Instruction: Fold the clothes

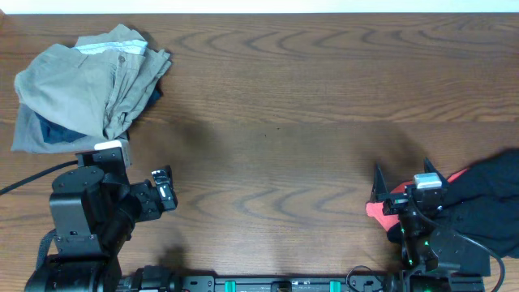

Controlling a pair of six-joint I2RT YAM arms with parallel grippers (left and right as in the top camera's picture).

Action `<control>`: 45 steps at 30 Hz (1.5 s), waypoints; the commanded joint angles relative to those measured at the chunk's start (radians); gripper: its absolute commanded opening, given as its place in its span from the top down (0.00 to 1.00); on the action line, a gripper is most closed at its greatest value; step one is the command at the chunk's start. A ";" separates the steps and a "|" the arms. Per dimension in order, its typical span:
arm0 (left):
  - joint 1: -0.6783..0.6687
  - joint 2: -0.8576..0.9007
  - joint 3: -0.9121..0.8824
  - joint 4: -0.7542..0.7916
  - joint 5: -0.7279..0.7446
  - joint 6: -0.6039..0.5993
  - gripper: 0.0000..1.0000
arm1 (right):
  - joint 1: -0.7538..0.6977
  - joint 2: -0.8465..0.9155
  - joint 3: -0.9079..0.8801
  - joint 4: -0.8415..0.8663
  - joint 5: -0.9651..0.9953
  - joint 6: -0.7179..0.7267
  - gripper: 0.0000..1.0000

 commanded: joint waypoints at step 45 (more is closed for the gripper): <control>-0.002 -0.698 -0.872 0.694 -0.087 -0.002 0.02 | 0.006 -0.004 -0.002 -0.002 -0.016 -0.013 0.01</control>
